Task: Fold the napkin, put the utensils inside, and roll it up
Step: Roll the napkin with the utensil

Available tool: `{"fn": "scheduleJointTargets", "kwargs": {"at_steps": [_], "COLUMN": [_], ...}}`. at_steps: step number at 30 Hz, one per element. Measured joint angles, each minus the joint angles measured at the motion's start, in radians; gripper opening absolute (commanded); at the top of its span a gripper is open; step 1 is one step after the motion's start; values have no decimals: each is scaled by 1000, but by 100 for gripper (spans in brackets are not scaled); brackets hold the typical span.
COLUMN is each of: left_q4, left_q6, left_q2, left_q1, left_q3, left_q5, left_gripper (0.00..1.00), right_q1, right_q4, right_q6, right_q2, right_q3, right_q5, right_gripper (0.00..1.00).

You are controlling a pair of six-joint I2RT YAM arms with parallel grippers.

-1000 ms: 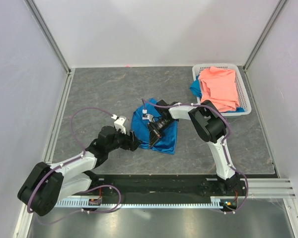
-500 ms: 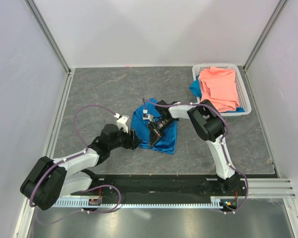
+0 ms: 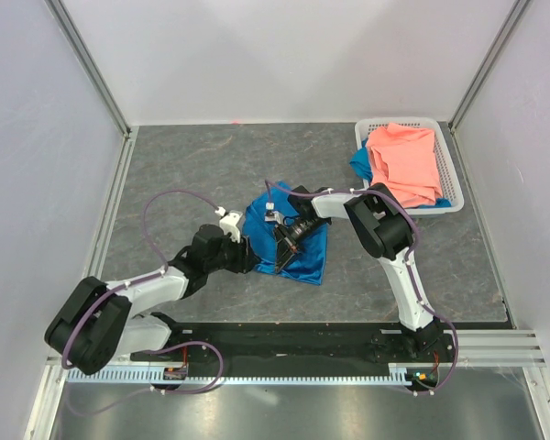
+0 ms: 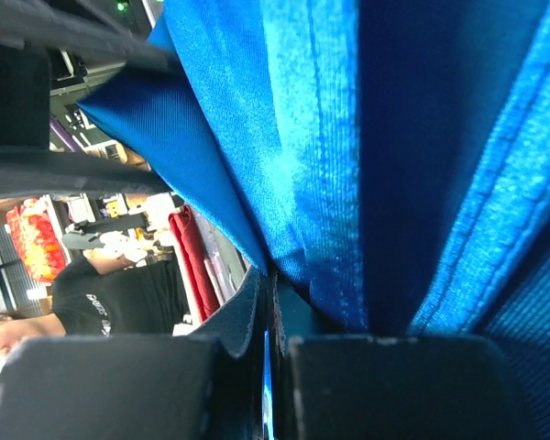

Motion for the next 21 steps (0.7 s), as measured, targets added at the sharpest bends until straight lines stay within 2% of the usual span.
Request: {"fn": "scheduleJointTargets", "kwargs": {"at_steps": [3,6,7,9,17,20,21], "left_q4": [-18,-36,-41,-57,-129,-166,-175], "left_q6": [0,0,0,0,-3,-13,-17], "left_q2": [20,41,48,62,133,158,163], "left_q1": [-1,-1,-1,-1,-1,-1,-1], "left_q3": [14,30,36,50,128,165,171], "left_q5": [0,-1,-1,-1,-1,-2,-2], "left_gripper": [34,19,12,4,2,2,2], "right_q1": [-2,-5,-6,-8,-14,-15,-15], "right_q4": [-7,-7,-7,-7,-5,7,13], "right_q6": [3,7,8,9,16,24,28], "right_q2": [6,8,8,8,-6,-37,-48], "right_q3": [5,6,6,6,6,-2,-9], "right_q5": [-5,-9,-10,-9,19,77,95], "right_gripper": [0,0,0,0,2,16,26]}}
